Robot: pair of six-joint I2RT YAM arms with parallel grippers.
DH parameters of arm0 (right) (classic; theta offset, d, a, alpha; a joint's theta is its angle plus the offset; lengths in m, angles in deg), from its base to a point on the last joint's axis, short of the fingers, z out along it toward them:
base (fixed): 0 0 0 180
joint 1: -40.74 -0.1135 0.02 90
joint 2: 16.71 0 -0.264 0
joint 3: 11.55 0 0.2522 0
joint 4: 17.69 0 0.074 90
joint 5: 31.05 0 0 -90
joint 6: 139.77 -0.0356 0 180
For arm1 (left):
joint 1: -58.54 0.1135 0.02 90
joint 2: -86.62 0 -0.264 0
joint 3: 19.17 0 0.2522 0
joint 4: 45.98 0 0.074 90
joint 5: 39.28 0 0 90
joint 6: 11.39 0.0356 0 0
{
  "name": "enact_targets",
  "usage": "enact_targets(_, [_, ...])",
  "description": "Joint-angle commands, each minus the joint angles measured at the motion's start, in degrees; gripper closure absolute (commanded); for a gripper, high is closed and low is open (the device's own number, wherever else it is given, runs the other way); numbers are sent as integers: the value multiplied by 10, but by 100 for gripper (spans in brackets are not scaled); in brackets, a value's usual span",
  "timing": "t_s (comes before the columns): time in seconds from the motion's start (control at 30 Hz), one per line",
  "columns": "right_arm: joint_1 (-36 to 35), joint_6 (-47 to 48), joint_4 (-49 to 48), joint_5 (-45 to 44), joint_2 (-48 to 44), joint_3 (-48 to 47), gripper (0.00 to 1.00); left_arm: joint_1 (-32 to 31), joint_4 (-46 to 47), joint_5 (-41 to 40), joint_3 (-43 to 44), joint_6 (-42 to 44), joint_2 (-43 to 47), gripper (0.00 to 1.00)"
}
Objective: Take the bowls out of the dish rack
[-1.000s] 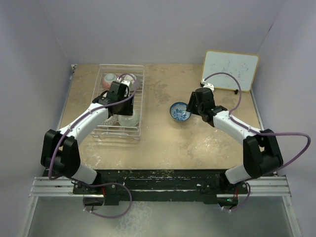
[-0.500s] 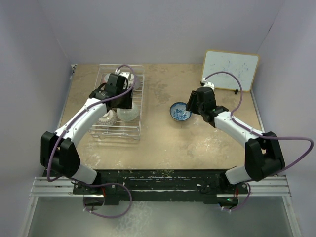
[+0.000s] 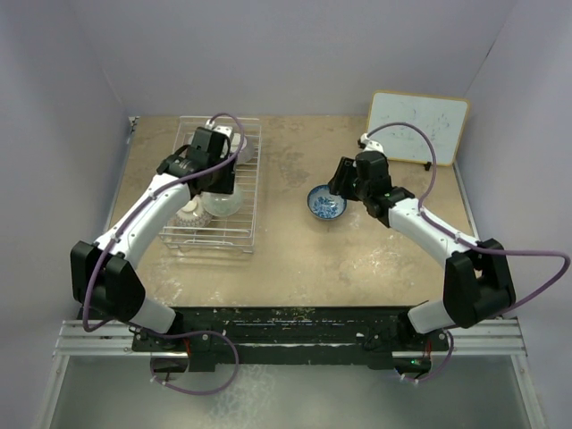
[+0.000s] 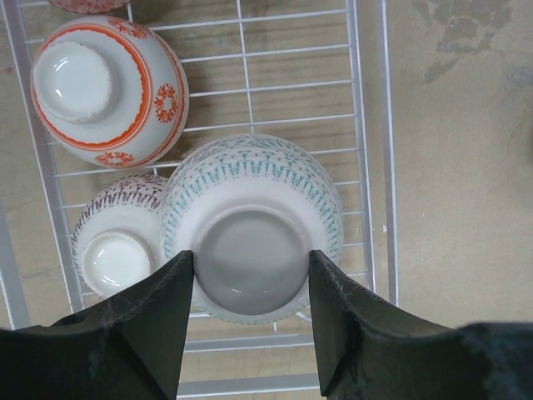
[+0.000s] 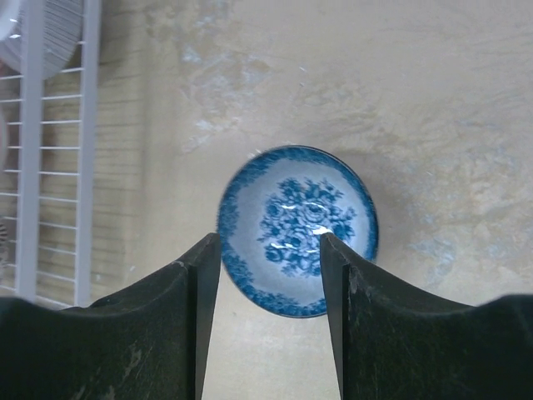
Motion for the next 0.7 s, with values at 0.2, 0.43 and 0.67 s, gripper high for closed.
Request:
enact_targets(0.2, [-64,-10,-33,24,8,-86,45,5,14,-10,56,-1,53,100])
enact_targets(0.43, [-84,-89,-177,164,39,-86,43,49,66,65,14,-25,85,100])
enact_targets(0.67, [-103,-135,-239,216,80,-116,41,123,119,199,-18,-56,101,100])
